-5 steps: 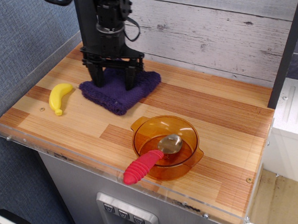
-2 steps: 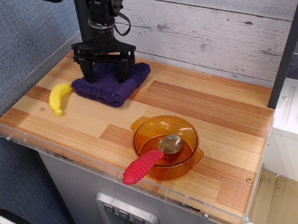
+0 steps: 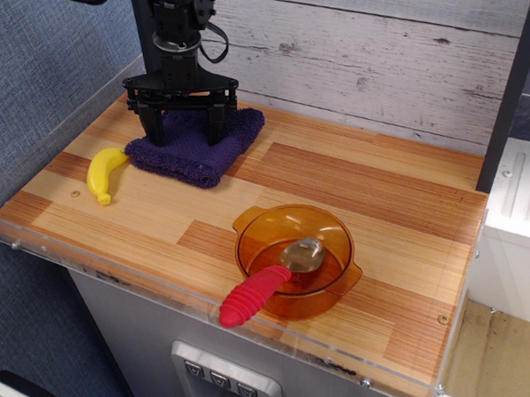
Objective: Move the purple cloth to the upper right of the banana
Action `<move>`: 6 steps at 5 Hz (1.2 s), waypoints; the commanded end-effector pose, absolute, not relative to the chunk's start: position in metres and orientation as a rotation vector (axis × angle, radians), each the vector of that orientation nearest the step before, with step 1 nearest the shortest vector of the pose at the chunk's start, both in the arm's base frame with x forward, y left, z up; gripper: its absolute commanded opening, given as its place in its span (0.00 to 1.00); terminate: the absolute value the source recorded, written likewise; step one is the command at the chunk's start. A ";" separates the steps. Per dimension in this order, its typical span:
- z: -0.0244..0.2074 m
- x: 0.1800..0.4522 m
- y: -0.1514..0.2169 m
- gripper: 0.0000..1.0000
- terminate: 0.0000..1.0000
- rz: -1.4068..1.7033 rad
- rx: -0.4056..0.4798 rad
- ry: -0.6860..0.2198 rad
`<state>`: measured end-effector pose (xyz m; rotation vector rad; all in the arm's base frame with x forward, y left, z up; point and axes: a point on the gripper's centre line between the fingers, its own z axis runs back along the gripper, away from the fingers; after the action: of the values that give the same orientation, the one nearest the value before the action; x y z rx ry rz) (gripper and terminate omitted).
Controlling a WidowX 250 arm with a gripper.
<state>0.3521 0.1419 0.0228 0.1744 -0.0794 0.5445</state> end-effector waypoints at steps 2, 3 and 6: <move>0.096 0.364 0.138 1.00 0.00 0.517 0.181 -0.249; 0.103 0.352 0.131 1.00 0.00 0.496 0.195 -0.236; 0.105 0.255 0.113 1.00 0.00 0.345 0.101 -0.092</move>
<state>0.2518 0.1120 0.0906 0.0899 -0.0421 0.3529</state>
